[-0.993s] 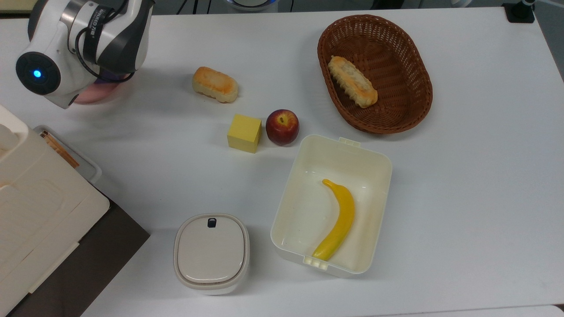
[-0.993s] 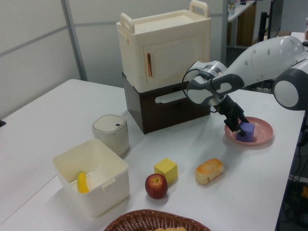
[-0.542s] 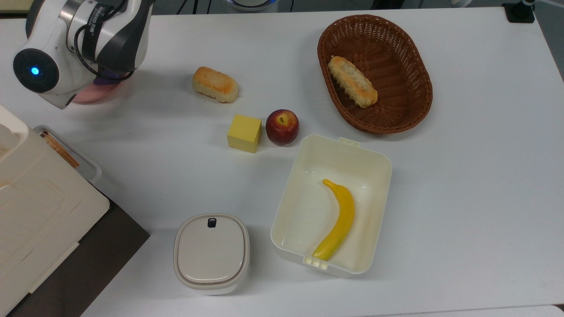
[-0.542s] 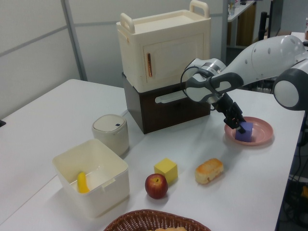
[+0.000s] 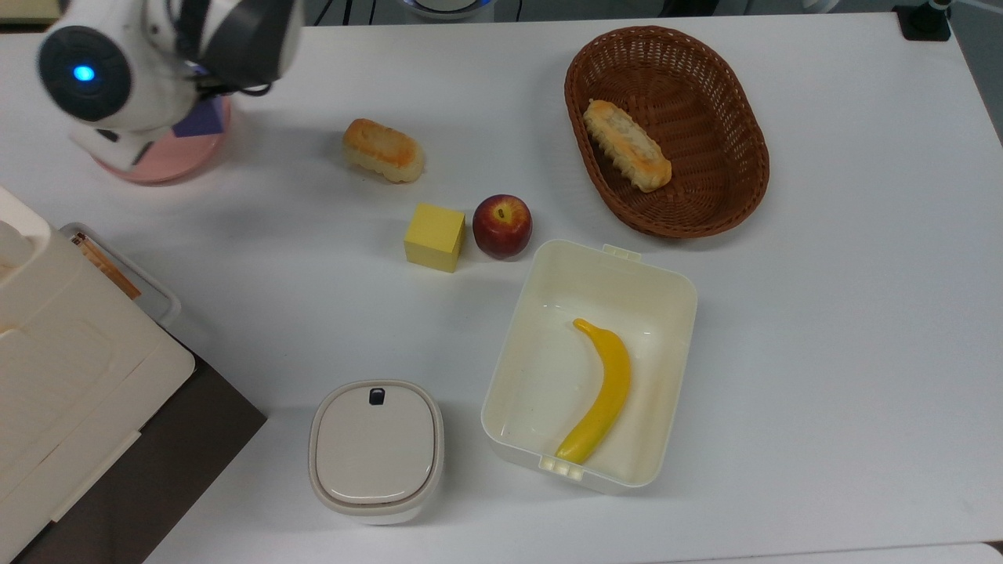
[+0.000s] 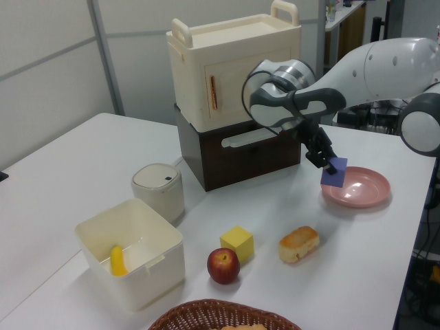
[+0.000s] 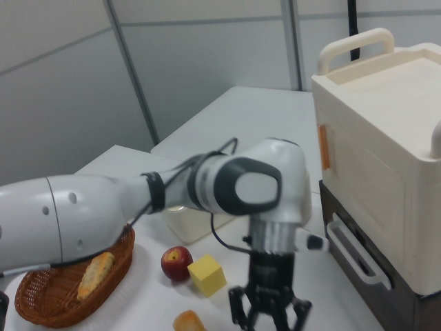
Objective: Put the purple cube on the table
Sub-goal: 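Lift the purple cube off the plate and carry it toward the yellow cube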
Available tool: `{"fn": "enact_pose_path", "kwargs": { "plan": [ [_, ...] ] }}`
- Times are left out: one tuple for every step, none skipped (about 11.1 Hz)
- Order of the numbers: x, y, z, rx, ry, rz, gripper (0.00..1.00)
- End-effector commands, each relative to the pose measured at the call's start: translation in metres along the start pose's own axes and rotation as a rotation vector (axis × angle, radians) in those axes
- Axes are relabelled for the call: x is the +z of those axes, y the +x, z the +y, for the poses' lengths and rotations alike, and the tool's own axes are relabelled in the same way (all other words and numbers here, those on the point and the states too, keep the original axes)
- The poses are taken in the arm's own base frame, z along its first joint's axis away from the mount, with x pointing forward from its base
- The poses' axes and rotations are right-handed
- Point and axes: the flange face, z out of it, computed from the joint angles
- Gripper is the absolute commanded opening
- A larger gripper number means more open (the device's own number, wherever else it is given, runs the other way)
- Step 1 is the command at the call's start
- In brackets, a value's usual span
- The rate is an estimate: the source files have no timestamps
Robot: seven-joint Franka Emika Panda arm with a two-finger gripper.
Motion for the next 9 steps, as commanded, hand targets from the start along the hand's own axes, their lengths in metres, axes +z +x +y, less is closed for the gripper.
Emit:
{"fn": "enact_pose_path", "kwargs": {
  "plan": [
    [-0.038, 0.011, -0.057, -0.051, 0.001, 0.026, 0.19],
    [-0.050, 0.010, -0.071, -0.042, 0.024, 0.068, 0.20],
    [-0.057, 0.009, -0.079, -0.032, 0.046, 0.099, 0.21],
    [-0.064, 0.012, -0.093, -0.039, 0.067, 0.126, 0.24],
    [-0.072, 0.018, -0.107, -0.029, 0.076, 0.144, 0.36],
    [-0.076, 0.020, -0.115, -0.011, 0.075, 0.151, 0.86],
    [-0.084, 0.026, -0.131, -0.004, 0.051, 0.170, 1.00],
    [-0.091, 0.026, -0.137, 0.017, 0.044, 0.188, 1.00],
    [-0.100, 0.018, -0.139, 0.028, 0.043, 0.211, 1.00]
  ]
}}
